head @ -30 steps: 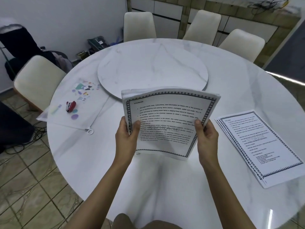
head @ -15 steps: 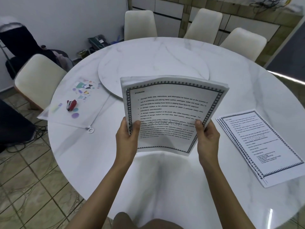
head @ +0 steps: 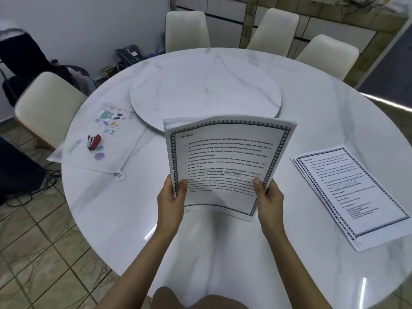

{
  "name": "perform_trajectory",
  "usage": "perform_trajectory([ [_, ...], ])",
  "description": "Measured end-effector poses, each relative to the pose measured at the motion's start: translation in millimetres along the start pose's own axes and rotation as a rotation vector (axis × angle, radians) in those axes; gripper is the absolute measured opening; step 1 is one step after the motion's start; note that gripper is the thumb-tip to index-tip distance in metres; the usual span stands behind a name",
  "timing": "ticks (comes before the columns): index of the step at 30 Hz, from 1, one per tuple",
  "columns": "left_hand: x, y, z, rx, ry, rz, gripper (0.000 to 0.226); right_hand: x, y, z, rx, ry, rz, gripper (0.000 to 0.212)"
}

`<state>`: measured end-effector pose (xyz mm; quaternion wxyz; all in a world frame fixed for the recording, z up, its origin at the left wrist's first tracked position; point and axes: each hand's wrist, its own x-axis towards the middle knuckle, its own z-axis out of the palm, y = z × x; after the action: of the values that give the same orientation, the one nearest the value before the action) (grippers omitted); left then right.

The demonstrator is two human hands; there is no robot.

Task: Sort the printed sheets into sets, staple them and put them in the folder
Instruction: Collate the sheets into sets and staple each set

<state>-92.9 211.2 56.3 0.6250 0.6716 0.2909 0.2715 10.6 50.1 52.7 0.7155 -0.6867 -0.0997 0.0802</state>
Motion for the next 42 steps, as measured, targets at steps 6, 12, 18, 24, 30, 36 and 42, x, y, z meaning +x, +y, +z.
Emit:
perform_trajectory([
  [6, 4, 2, -1, 0.008, -0.003, 0.024, 0.014, 3, -1, -1, -0.024, 0.008, -0.033, 0.016],
  [12, 6, 9, -3, -0.007, 0.027, 0.063, 0.016, 4, -4, 3, 0.012, 0.014, -0.068, 0.016],
  [18, 1, -3, -8, -0.007, 0.037, 0.039, 0.013, -3, 2, 7, 0.054, 0.006, -0.04, 0.016],
  [24, -8, -22, -12, 0.041, 0.017, -0.038, 0.014, -7, 12, 8, 0.033, 0.009, -0.002, 0.017],
  [30, -8, -29, -13, 0.095, -0.005, -0.065, 0.013, -6, 16, 7, 0.029, 0.017, -0.012, 0.018],
  [36, -10, -38, -19, 0.146, -0.045, -0.072, 0.011, -5, 20, 4, -0.048, 0.015, -0.003, 0.017],
  [42, -16, -43, -25, 0.218, -0.119, -0.128, 0.015, -2, 32, 2, -0.291, 0.016, 0.069, 0.015],
])
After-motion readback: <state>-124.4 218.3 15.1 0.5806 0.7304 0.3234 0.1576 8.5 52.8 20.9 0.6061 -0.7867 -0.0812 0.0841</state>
